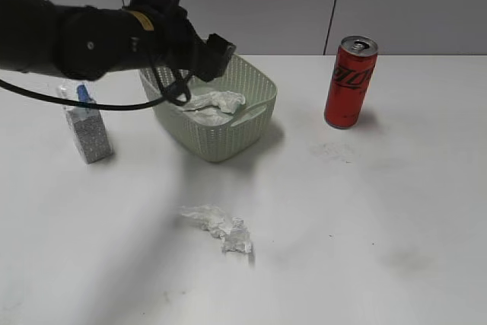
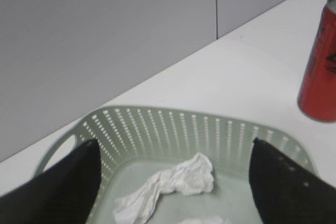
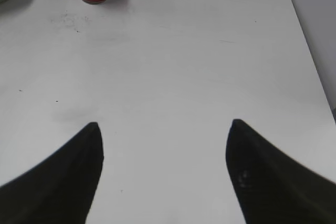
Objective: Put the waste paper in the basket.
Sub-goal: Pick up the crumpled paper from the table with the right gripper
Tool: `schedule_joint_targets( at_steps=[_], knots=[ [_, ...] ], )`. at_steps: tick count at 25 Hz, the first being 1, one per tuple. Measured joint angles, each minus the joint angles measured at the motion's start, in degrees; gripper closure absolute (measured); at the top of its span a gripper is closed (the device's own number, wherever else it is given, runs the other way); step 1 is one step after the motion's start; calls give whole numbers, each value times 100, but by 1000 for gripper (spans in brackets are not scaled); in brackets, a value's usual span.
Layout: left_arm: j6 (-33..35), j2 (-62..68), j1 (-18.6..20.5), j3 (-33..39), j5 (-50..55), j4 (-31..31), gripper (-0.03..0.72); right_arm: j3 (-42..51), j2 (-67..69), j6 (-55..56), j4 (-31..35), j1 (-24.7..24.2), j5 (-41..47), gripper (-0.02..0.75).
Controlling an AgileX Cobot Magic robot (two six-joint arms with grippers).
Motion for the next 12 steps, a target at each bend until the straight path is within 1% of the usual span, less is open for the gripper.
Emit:
schedule_joint_targets(
  at_steps=[3,5,8,12],
  knots=[
    [0,-464,296,0,906,-193,48,0,0,0,0,0,0,186],
    [0,-747,585,0,1491,-519,54,0,0,0,0,0,0,186],
    [-17,-1160,1126,0,2400,-823,73,0,0,0,0,0,0,186],
    [-413,-1578,1758,-12,3642,-927,118,0,0,0,0,0,0,186]
  ],
)
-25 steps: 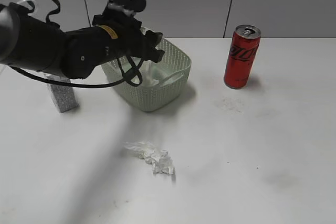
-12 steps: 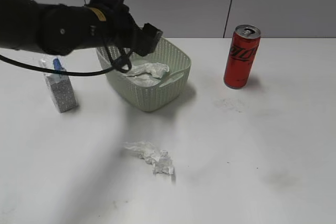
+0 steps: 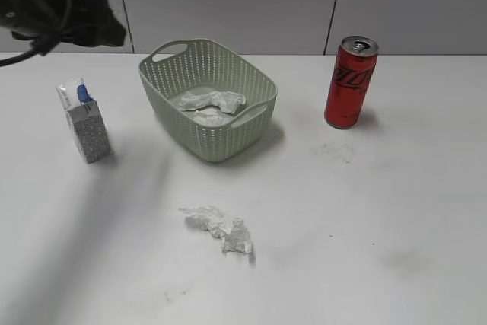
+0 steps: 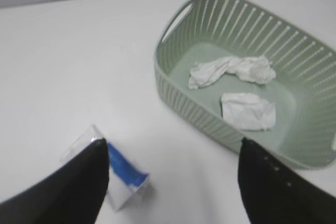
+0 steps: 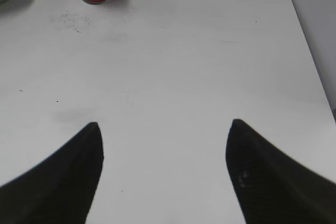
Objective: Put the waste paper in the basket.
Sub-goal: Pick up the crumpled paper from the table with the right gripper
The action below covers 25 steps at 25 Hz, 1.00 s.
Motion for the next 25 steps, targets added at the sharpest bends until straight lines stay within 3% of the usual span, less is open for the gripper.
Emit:
schedule_joint_targets(
  at_steps=[3,7,11,14,25],
  knots=[
    [-228,-151,436,-224,1055,199,127,0,0,0,5,0,0,186],
    [-807,-235,770,-624,2467,1233,129,0,25,0,205,0,0,186],
    [-1080,-418,852,-638,3328,1849,129,-5,477,5,385,0,-19,186],
    [-1108,-588,894,-577,3713,1945,129,-129,995,143,390,0,-247,186],
    [-1114,-2441,1088,1316,3523,1951,129,-896,3887,202,411,5,-488,186]
  ],
)
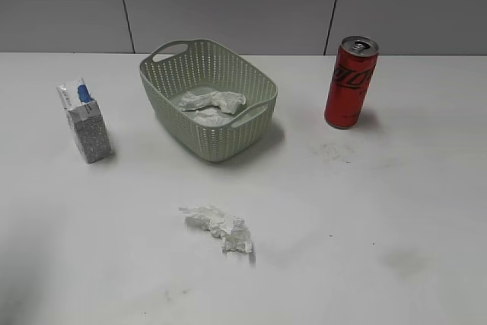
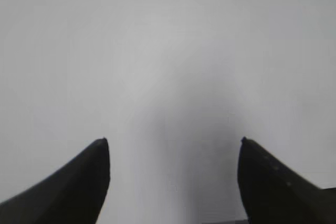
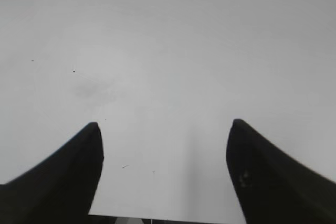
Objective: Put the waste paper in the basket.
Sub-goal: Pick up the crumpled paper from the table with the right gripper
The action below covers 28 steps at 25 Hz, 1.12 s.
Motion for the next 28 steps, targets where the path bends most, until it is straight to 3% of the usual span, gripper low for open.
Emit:
schedule_joint_targets(
  at_steps=[10,14,22,28],
  knots=[
    [-160,-2418,0,1557,-38,-196,129,-1167,2468,-513,480,242,-307,187],
    [-217,-3376,0,2057,-117,-206,129,-1561,3116,-536,453,967,-426,209],
    [-370,-5055,0,2079,-192,-210,129,-1955,4338,-345,440,2816,-1005,218],
    [-439,-6303,0,2118,-185,-210,129,-2447,5343,-228,434,3816,-1191,219]
  ],
)
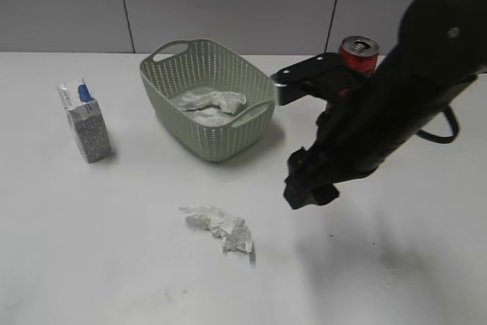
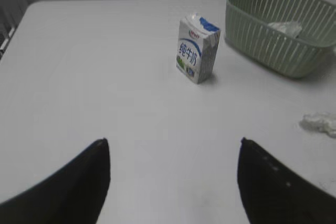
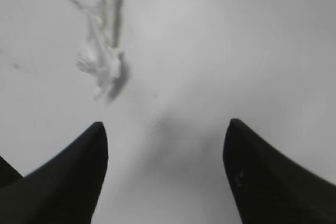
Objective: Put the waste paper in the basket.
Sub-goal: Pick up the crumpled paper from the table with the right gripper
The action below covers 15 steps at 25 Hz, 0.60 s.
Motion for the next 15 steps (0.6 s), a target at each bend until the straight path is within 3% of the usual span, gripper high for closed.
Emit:
schedule_joint_targets(
  at_steps=[8,15],
  knots=[
    [-17,-148,7,6,-3,0,129,-1155,1051,49,0,1125,-20,219],
    [-17,-148,7,6,-3,-2,129,-1759,1969,701,-516,1382,60,219]
  ],
)
